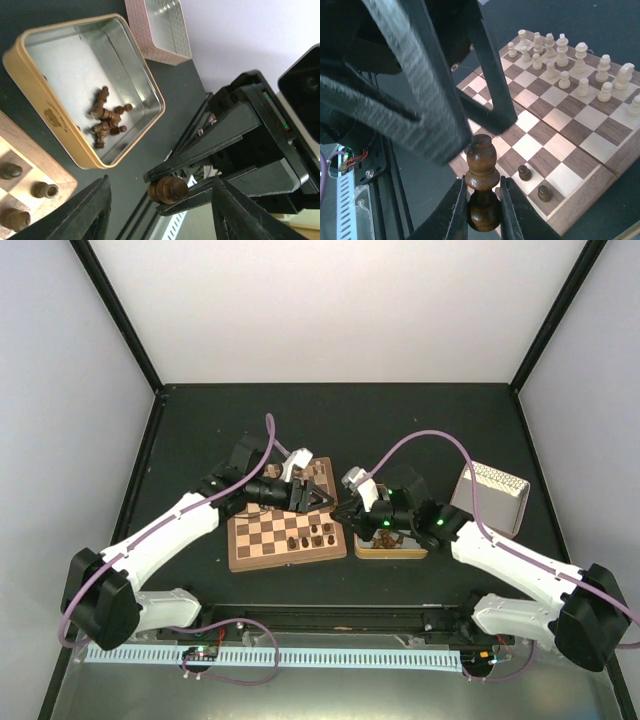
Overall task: Set up the chess pieces on the board
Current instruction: Place the chess piece on the chessboard.
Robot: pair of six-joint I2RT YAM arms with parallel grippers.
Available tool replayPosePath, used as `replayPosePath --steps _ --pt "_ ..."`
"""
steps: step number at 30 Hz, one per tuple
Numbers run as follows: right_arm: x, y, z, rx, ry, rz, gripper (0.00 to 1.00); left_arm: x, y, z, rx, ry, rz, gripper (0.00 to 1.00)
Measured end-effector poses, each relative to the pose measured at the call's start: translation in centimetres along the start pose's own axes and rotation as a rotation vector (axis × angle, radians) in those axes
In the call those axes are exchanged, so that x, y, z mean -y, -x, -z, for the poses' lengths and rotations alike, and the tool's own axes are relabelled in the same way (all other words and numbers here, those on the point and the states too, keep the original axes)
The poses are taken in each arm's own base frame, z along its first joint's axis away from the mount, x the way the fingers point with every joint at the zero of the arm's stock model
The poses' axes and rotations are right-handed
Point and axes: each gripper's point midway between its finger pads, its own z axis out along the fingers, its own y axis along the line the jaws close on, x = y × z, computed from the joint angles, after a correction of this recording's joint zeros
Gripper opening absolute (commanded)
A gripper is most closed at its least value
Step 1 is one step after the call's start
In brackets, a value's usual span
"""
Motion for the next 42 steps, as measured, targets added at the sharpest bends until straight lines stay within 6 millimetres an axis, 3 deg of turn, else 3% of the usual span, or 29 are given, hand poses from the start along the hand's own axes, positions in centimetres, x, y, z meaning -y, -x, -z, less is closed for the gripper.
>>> replayPosePath --steps 12,19,25,28,33,37,42 --pt "-0.8 -0.5 -0.9 -0.058 0.034 0.046 0.14 0.4 -1.9 -0.9 -0.105 -0.039 0.011 0.21" --pt "-0.9 -0.9 -0.8 -0.077 0.036 0.05 0.15 -0.2 -2.2 -1.0 -0.113 0.0 0.012 0.09" --pt "-0.7 -0.9 -0.8 -0.086 0.017 0.023 0.42 -0.6 -2.2 -1.1 -0.105 0.035 0.002 0.08" --pt "-0.6 -0.6 -0.6 -0.077 -0.001 -0.009 0.58 -1.8 -1.9 -0.8 -0.074 0.114 0.007 0.08" --pt "-0.2 -1.1 0.7 -0.032 -0.047 -0.084 0.66 -3.7 -0.8 1.6 0.047 0.308 0.012 0.07" --pt "0.4 -0.9 3.1 0.049 -0.116 -0.149 0.67 -5.4 -0.2 4.7 0.192 0.465 0.027 0.07" --pt "1.4 0.1 6.1 0.151 -0.221 -0.241 0.67 -10.4 -2.1 8.0 0.292 0.724 0.129 0.06"
